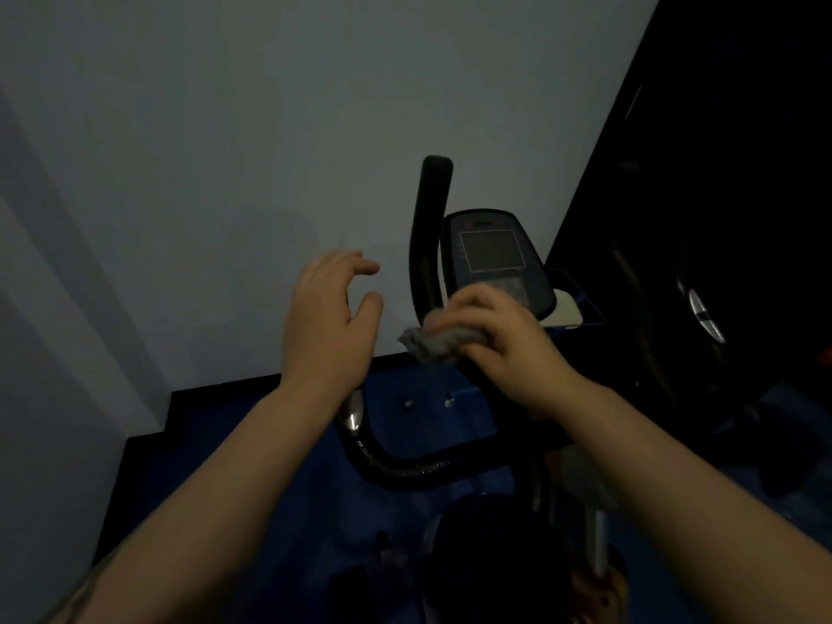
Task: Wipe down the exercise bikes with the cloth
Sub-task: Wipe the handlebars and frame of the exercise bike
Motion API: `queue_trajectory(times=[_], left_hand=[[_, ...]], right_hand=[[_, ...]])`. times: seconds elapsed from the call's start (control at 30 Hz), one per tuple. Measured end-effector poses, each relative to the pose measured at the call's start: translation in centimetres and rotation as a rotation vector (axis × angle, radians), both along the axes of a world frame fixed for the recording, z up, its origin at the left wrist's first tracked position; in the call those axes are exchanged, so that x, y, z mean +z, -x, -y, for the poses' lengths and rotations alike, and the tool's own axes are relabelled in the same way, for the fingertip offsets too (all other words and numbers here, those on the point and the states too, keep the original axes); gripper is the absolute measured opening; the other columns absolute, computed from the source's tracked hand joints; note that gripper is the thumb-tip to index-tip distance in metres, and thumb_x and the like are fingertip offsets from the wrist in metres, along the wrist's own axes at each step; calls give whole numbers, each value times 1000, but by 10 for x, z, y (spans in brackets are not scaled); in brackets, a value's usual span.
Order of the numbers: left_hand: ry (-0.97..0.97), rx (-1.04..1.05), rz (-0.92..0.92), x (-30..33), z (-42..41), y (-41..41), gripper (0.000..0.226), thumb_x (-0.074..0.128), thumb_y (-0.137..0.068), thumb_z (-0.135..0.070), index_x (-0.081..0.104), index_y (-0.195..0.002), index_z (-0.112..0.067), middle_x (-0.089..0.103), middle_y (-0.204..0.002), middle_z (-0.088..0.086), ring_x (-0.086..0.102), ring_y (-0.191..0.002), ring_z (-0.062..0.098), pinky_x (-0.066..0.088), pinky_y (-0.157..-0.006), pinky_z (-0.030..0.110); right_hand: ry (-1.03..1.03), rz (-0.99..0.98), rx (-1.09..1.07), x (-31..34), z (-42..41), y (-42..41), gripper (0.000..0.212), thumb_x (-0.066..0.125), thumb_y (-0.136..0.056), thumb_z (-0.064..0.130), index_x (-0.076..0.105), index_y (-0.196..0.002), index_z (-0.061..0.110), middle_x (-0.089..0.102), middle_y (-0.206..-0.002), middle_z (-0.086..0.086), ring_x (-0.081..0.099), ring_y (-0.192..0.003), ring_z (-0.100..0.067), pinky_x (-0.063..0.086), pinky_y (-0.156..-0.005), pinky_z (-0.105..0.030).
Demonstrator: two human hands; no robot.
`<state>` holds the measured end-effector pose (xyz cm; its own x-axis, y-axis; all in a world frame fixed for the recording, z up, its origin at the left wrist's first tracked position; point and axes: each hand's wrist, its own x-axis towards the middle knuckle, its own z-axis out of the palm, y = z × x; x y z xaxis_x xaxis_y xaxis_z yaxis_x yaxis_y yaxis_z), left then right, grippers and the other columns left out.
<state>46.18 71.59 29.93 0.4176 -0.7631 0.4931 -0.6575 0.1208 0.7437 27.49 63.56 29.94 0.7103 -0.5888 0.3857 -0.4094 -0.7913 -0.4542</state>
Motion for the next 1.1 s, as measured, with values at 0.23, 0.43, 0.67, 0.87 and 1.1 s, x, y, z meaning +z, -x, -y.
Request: queue_trajectory(times=[0.23, 0.43, 0.67, 0.87, 1.1], left_hand=[[-87, -210, -292, -10, -48, 70, 28, 54, -93, -13, 57, -115, -30, 48, -133, -17, 41, -122, -6, 28, -94, -3], [-271, -317, -276, -21, -78, 103, 33, 54, -93, -28, 47, -119, -47, 48, -120, -29, 41, -115, -12, 34, -92, 14], [-372, -196, -7, -36, -87, 111, 41, 49, -95, -29, 39, -135, -34, 39, -124, -24, 34, -121, -4, 30, -102, 21], [-381, -173, 11, -39, -89, 112, 38, 47, -96, -27, 43, -134, -30, 50, -129, -13, 45, -119, 5, 42, -103, 35], [-344, -154, -3, -38, -93, 114, 39, 47, -95, -27, 43, -134, -30, 42, -119, -22, 47, -115, 8, 40, -98, 31]], right_hand=[[-241, -49, 19, 22, -6, 48, 31, 64, -84, 3, 69, -106, 24, 57, -107, 4, 54, -104, -5, 42, -93, -14], [-76, 166, -290, -35, -50, 47, 48, 60, -81, -5, 67, -113, 29, 50, -109, 10, 48, -105, -14, 37, -90, -13], [-139, -16, -180, -17, -60, 83, 41, 62, -82, -1, 69, -109, 29, 54, -105, 7, 52, -105, -14, 45, -94, -29], [-69, 158, -362, -40, -72, 54, 39, 67, -82, 8, 65, -117, 27, 53, -112, 1, 47, -105, -15, 40, -88, -25], [-343, 239, -236, -51, -128, 111, 39, 65, -81, -5, 69, -110, 21, 54, -104, 5, 52, -99, 2, 43, -84, -7]])
